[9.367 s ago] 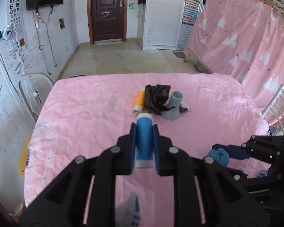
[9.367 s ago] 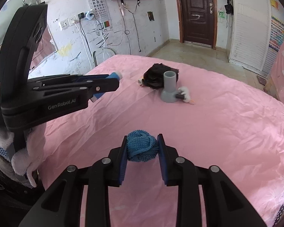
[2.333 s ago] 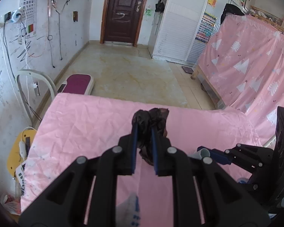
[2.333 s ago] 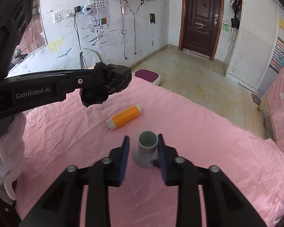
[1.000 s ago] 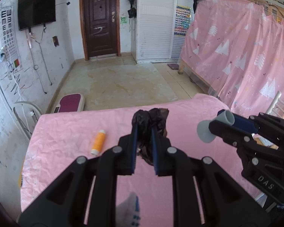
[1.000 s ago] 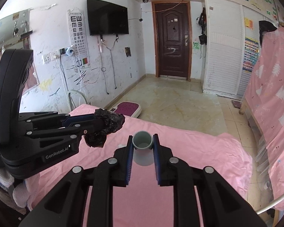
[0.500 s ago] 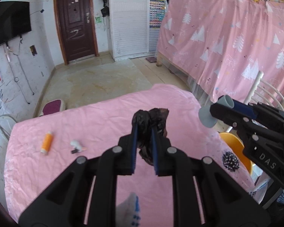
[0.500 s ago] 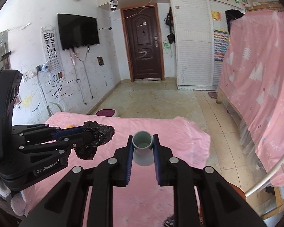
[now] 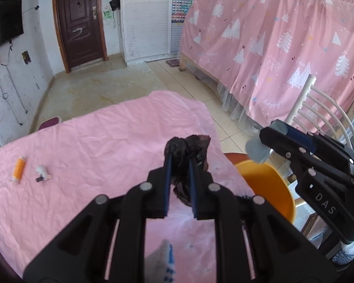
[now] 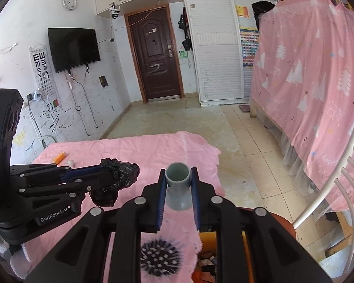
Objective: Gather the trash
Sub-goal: 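Carry both items to the orange bucket and open both tools to drop them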
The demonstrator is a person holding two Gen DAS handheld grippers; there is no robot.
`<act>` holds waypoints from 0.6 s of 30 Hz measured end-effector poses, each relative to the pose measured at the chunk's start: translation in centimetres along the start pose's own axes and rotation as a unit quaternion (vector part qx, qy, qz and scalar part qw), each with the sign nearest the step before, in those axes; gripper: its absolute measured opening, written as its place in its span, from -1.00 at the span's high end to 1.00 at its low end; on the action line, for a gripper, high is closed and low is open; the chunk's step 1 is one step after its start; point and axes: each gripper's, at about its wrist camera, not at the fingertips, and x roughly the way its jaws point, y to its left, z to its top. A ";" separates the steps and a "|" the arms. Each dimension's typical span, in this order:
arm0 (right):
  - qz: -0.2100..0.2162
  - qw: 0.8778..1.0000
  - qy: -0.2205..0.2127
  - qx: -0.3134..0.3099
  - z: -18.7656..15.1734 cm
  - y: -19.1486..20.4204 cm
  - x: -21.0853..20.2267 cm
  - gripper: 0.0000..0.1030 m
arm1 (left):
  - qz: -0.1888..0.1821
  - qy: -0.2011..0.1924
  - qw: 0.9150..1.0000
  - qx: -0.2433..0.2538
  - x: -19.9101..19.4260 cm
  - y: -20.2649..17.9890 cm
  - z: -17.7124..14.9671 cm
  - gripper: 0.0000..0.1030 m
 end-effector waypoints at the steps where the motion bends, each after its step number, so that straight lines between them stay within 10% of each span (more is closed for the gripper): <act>1: -0.004 1.000 0.000 0.003 -0.3 -0.5 -0.3 0.81 | -0.005 0.004 1.000 0.002 0.3 -0.5 0.0 0.75; 18: -0.048 0.997 -0.010 0.066 -2.8 -7.1 -3.6 0.81 | -0.085 0.035 0.992 0.088 3.0 -9.4 -1.2 0.75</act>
